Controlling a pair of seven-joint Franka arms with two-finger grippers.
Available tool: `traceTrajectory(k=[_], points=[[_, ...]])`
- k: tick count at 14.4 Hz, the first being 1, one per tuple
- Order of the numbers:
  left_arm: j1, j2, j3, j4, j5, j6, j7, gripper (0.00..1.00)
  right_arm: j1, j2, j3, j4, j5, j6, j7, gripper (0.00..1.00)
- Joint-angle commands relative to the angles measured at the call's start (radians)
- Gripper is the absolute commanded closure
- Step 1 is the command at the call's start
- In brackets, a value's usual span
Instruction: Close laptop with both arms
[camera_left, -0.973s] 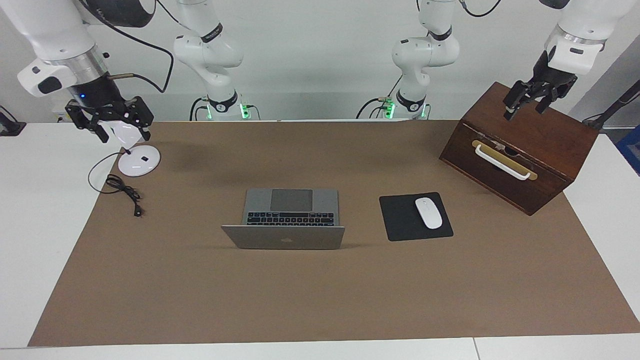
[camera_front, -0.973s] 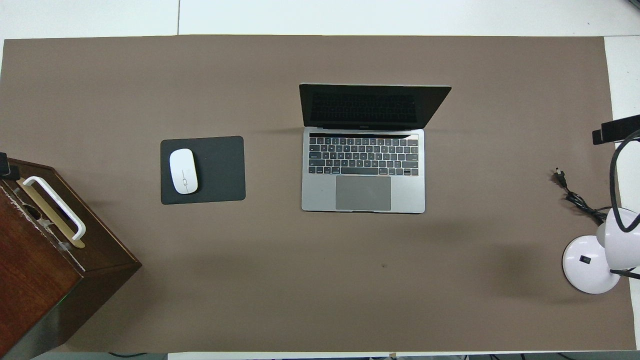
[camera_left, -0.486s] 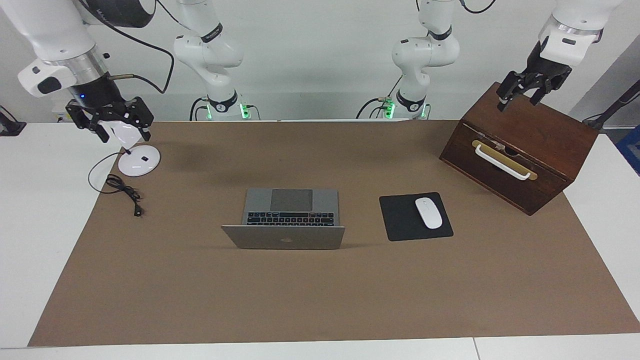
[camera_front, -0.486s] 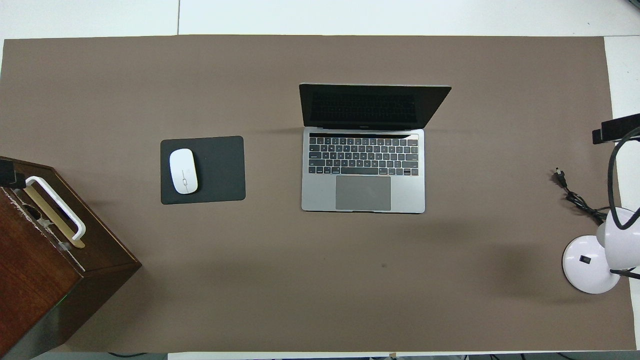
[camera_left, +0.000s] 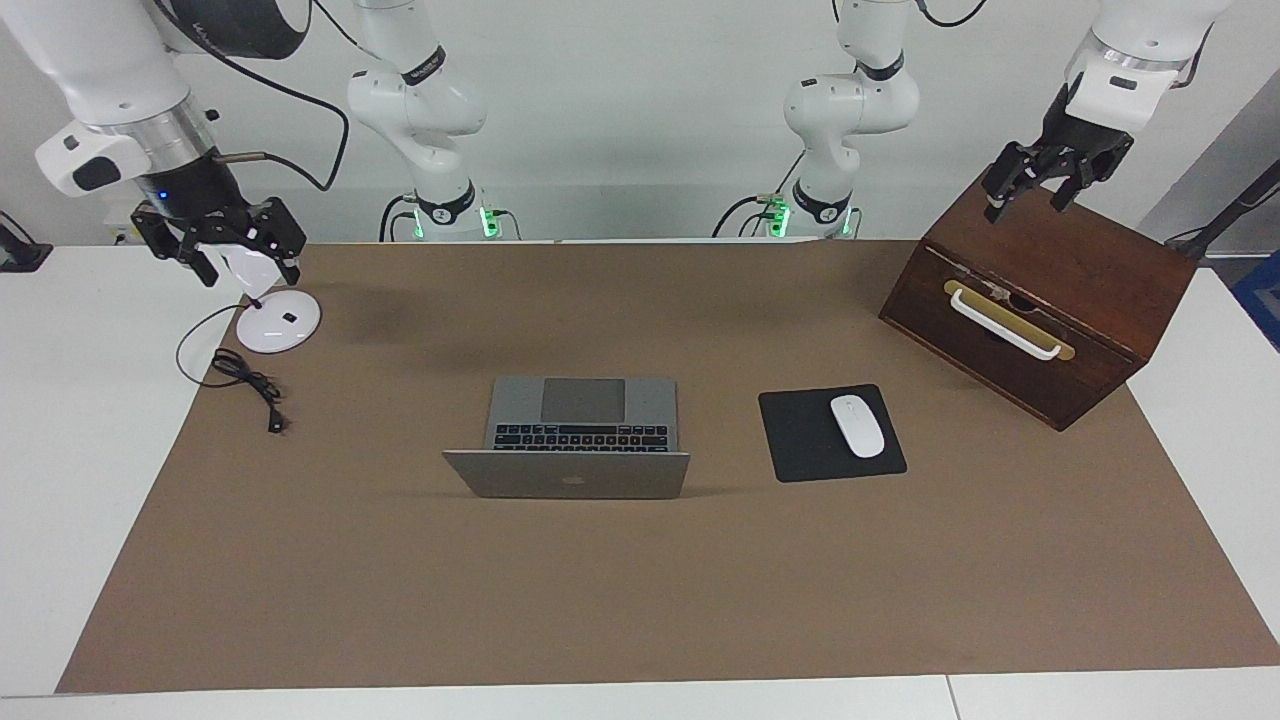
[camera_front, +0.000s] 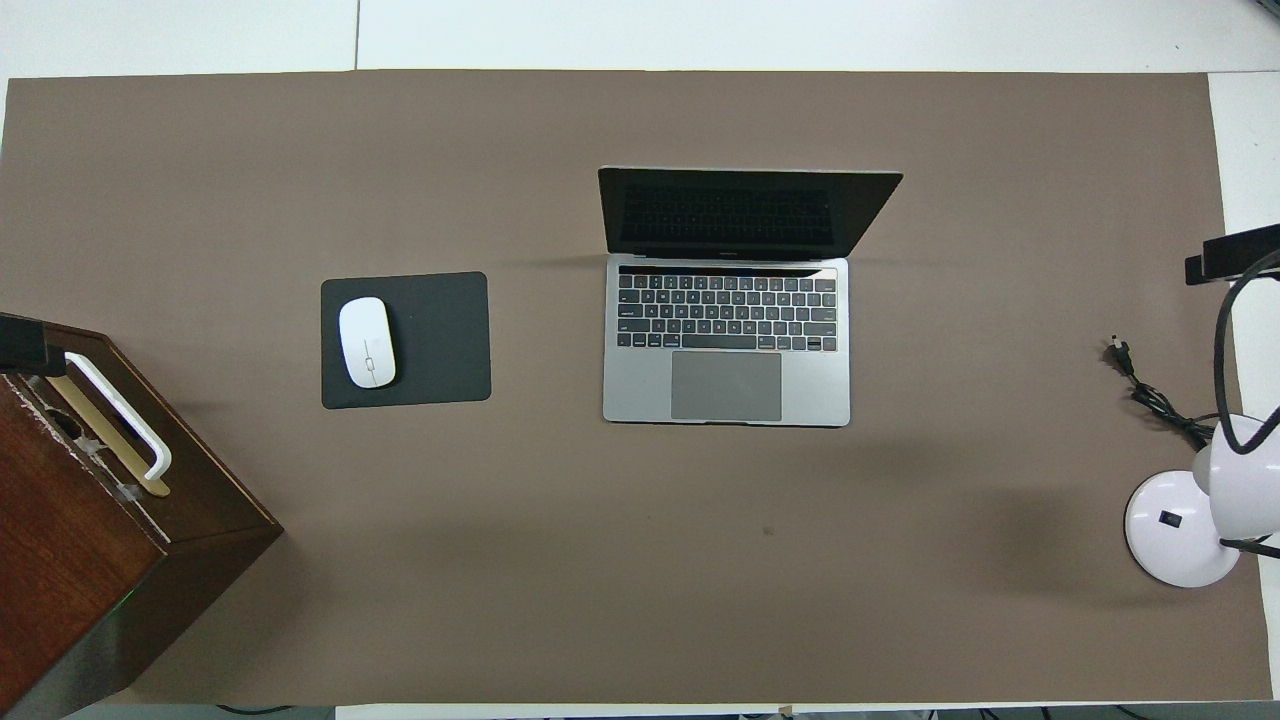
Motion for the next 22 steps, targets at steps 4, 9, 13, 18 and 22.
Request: traceTrajectory(k=[4,9,13,18,22], points=[[-0.006,-0.003,0.003,0.010,-0.004,-0.013,-0.013,0.00,-0.014,-0.022,0.002,-0.037,0.017,0.048,-0.023,0.00],[-0.006,-0.004,0.003,0.010,-0.004,-0.013,-0.010,0.00,-0.016,-0.009,0.002,-0.031,0.017,0.093,-0.051,0.00],[-0.006,-0.006,0.005,0.009,-0.004,-0.011,-0.005,0.00,-0.020,0.078,0.002,0.044,0.016,0.146,-0.054,0.04],[-0.006,-0.007,0.005,0.006,-0.004,-0.010,-0.004,0.00,-0.014,0.217,0.002,0.154,0.011,0.245,-0.051,0.04],[-0.004,-0.007,0.006,0.001,-0.004,-0.002,-0.007,0.00,-0.010,0.291,0.005,0.216,0.011,0.288,-0.051,0.08]])
